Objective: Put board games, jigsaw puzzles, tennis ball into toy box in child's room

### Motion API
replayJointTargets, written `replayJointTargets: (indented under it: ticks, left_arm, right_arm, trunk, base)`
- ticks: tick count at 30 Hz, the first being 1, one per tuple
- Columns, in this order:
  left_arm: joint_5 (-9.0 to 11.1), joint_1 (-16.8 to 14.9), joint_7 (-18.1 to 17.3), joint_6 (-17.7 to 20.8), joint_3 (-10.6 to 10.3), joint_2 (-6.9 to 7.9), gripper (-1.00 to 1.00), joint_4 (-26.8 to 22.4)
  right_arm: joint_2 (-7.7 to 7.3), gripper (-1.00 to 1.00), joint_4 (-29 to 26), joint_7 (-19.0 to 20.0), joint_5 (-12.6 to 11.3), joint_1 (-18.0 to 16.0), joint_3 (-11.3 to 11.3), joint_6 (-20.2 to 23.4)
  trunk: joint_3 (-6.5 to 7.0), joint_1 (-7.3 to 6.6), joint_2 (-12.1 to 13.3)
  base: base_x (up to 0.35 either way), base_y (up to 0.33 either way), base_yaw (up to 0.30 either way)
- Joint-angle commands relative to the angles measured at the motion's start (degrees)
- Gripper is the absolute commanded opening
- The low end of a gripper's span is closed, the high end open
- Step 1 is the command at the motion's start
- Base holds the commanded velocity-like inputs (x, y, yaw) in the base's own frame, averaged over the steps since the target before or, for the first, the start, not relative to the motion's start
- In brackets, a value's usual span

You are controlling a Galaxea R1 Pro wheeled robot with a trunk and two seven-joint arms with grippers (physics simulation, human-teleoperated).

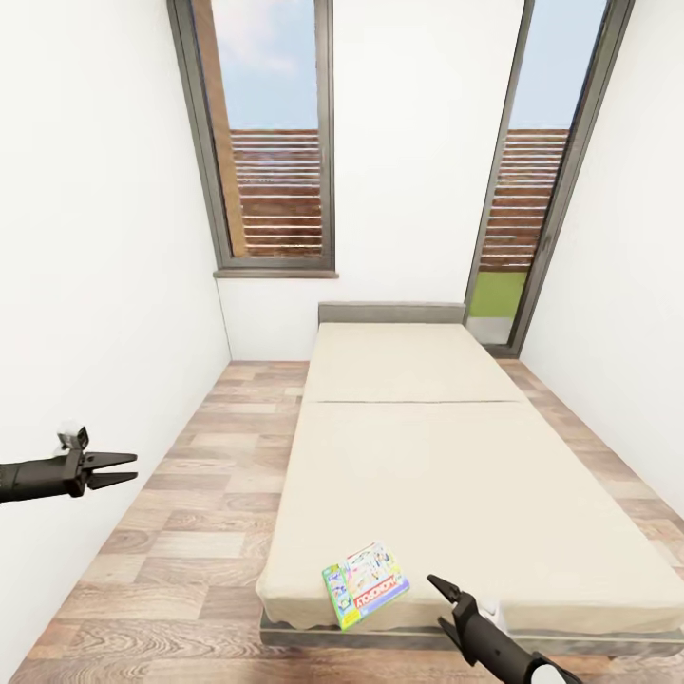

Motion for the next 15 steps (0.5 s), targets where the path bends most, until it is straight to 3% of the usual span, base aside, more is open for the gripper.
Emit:
replayJointTargets:
  ticks: [1, 15]
  left_arm:
    - [0.2, -0.1, -0.3, 0.6, -0.4, -0.03, 1.00, 0.0]
    - [0.2, -0.1, -0.3, 0.6, -0.3, -0.18, 1.00, -0.1]
  right_arm:
    - [0.05, 1.00, 0.0, 0.0, -0.3, 0.0, -0.2, 1.3]
    - [1.25, 1.00, 0.0, -0.4, -0.3, 0.0, -0.2, 2.6]
  trunk:
    - [-0.25, 0.23, -0.5]
    - [-2.76, 3.30, -6.1]
  base:
    - [0.000, 0.000, 0.000]
    - [0.000, 0.000, 0.000]
